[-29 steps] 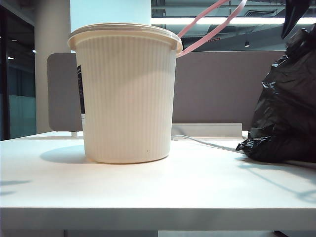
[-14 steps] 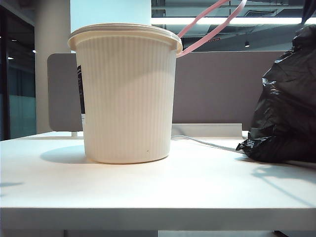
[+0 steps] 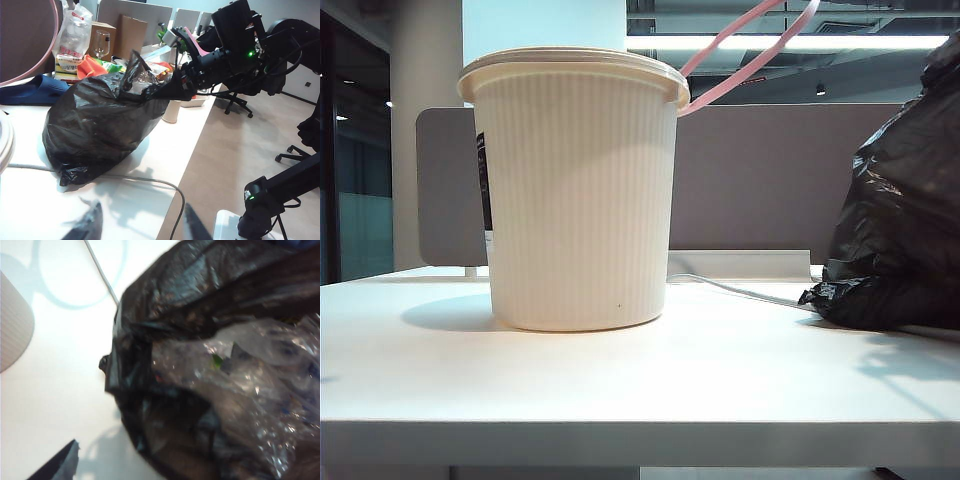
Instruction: Open the ring lid of the trash can, pull out the black garbage bag inside, and place it on the table.
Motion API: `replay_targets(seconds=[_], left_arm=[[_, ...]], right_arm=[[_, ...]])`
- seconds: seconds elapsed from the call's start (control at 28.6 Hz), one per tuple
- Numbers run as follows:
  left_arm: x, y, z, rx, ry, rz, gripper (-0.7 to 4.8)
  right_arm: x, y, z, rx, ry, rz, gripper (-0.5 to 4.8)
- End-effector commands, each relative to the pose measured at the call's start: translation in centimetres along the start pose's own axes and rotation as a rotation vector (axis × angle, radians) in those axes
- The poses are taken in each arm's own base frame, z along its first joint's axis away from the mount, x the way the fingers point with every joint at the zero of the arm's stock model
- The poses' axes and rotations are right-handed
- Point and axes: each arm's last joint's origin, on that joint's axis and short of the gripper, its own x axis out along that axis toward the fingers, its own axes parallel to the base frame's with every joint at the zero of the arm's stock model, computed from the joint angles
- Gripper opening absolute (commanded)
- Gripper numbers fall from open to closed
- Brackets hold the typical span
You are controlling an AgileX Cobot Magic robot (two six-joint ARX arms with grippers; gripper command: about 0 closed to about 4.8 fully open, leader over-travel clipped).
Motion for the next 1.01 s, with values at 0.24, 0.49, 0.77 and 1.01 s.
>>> replay_targets(seconds=[0.24, 0.49, 0.77, 1.01], left_arm=[[-0.2, -0.4, 0.2, 0.017, -0.01, -0.009, 2.07], [-0.2, -0.4, 0.2, 0.019, -0.011, -0.009, 2.07], [-0.2, -0.4, 0.1, 0.028, -0.007, -0.007, 2.07], [-0.2, -0.2, -0.4, 0.026, 0.027, 0.046, 2.06]], right_arm=[[-0.9, -0.1, -1.2, 0.019, 0.087, -0.023, 3.11], [-2.4, 0.0, -2.1, 0.029, 0.072, -0.011, 3.11], [-4.9, 0.0, -5.7, 0.057, -0.099, 0.046, 3.06], [-5.7, -0.1, -9.6, 0.058, -0.251, 0.101, 3.05]])
